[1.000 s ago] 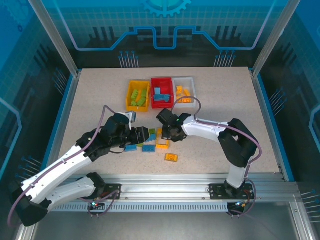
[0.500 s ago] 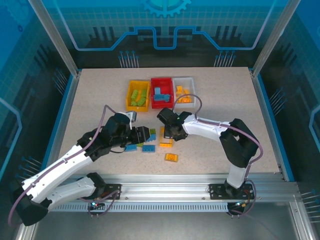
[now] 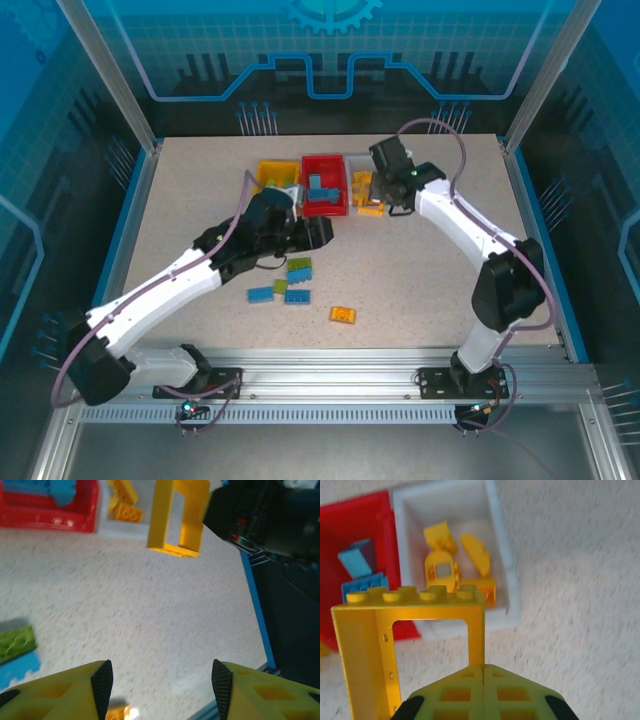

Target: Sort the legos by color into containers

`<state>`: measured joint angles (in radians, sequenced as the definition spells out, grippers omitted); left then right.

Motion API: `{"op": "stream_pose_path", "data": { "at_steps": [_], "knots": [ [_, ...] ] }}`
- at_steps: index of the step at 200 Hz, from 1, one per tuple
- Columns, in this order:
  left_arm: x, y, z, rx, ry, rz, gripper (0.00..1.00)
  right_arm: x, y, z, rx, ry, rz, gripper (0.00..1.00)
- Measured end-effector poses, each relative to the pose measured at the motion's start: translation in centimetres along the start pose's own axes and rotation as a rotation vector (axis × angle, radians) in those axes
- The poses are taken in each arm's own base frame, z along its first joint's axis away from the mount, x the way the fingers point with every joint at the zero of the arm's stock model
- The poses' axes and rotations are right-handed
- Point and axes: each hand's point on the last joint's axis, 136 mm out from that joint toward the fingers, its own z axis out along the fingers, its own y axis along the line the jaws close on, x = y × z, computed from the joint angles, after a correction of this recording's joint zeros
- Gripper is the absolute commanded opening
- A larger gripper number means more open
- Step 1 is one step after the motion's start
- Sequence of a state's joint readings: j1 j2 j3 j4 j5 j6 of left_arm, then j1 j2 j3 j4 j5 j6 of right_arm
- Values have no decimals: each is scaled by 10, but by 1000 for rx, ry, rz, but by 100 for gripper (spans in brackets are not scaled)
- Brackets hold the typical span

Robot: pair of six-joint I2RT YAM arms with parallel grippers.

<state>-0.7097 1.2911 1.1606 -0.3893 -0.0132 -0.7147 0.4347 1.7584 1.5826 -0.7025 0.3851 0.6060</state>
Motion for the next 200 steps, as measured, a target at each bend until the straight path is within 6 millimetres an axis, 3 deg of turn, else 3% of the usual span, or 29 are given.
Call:
{"op": "stream_pose_path", "data": {
  "at_steps": [25, 46, 101, 119, 148, 171, 200],
  "knots": [
    [-26, -22, 22, 22, -22, 16, 59, -36, 2, 31, 10, -10, -25, 0],
    [-43, -28, 43, 24, -26, 11, 59, -50, 8, 62, 14, 11, -53, 0],
    [-49, -14, 79, -16, 11, 2, 59, -45, 13, 125, 39, 107, -104, 0],
    [-47, -11, 82, -20, 20, -1, 59, -42, 11, 137, 47, 130, -108, 12],
    [-47, -11, 82, -21, 21, -1, 59, -39, 7, 139, 55, 151, -121, 30],
    [-45, -9, 81, -23, 24, -3, 59, -41, 9, 136, 49, 144, -134, 36],
    [-34, 1, 68, -49, 38, -7, 59, -58, 16, 105, 21, 90, -135, 38]
  ]
}}
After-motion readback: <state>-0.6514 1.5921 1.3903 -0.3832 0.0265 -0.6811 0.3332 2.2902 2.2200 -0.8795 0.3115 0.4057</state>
